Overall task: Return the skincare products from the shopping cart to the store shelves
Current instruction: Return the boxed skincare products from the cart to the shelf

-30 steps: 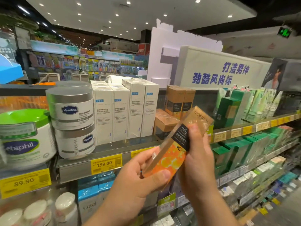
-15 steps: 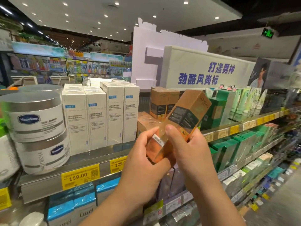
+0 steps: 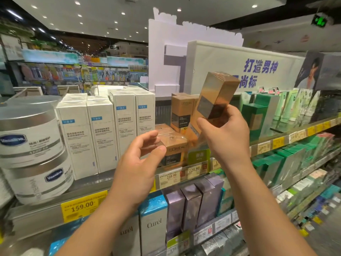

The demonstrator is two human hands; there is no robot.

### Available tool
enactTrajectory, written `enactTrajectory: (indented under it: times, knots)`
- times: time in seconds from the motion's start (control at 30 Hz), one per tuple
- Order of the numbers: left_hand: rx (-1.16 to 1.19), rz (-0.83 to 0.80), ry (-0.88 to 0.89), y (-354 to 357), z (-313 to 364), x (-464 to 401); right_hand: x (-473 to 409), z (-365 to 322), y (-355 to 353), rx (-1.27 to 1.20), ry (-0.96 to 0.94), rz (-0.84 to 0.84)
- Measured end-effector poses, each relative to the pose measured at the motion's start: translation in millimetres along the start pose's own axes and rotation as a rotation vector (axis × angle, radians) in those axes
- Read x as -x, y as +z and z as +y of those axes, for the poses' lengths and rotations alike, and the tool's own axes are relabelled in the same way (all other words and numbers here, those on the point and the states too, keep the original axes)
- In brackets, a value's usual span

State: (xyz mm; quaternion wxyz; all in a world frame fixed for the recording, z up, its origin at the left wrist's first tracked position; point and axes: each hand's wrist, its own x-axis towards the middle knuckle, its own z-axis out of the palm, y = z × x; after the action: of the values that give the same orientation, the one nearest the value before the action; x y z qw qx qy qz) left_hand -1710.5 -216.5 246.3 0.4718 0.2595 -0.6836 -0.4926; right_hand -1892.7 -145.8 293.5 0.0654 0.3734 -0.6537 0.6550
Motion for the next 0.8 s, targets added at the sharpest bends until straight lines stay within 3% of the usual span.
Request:
enactTrajectory:
  times: [0.8]
  knots:
    - [-0.021, -0.077, -0.126, -1, -9, -7, -3, 51, 26, 0.116, 0.039, -0.196]
